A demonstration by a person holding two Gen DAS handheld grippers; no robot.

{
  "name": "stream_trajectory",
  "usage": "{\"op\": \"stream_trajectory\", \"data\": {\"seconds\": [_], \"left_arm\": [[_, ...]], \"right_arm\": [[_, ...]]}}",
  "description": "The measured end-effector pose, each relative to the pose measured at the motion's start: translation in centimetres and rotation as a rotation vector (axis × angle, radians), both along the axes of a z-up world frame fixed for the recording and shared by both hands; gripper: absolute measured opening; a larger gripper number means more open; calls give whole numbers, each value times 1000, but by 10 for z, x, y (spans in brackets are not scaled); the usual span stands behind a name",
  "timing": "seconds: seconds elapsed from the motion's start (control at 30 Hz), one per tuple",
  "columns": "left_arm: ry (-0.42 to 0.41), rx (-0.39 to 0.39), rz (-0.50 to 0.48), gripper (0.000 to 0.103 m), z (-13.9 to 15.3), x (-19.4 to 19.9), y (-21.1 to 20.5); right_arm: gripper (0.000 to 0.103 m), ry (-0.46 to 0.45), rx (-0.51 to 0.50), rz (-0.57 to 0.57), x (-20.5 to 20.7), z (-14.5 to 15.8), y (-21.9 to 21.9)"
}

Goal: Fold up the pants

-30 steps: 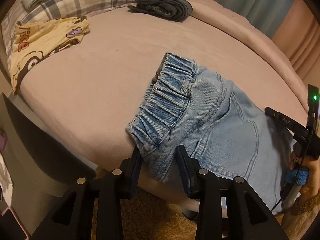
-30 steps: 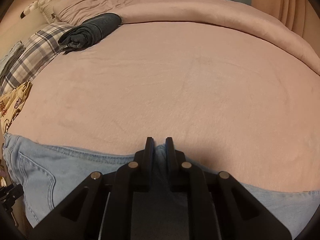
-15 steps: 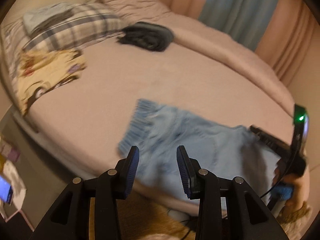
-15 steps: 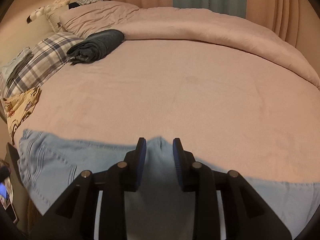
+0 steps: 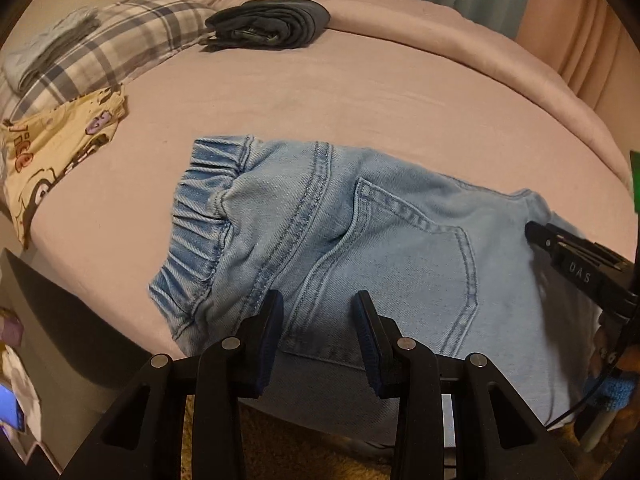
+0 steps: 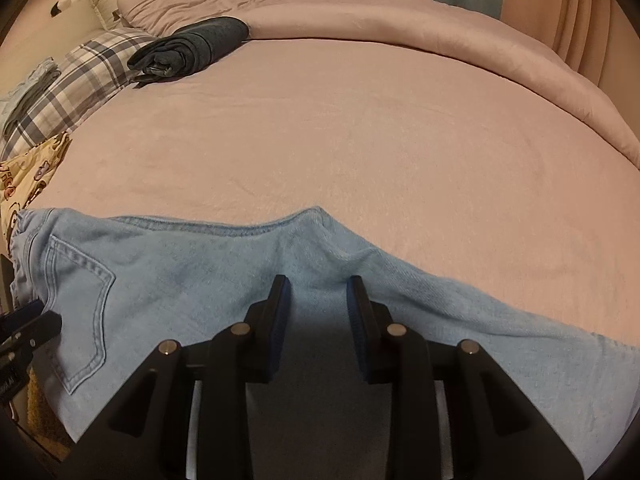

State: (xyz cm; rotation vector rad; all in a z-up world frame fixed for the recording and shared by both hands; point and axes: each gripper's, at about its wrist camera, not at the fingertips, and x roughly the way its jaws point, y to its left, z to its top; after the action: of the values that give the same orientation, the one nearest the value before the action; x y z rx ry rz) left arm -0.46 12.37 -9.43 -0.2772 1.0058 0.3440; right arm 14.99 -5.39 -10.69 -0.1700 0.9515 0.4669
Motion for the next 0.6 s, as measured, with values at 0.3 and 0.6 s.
{"op": "stream_trajectory", "data": {"seconds": [0.3, 0.6], "left_arm": [[-24, -7, 15, 38, -3, -3, 1], [-30, -14, 12, 38, -2, -3, 1]], "right_arm": [[31, -14, -7, -22, 3, 2, 3], [31, -14, -19, -28, 4, 1, 5]]}}
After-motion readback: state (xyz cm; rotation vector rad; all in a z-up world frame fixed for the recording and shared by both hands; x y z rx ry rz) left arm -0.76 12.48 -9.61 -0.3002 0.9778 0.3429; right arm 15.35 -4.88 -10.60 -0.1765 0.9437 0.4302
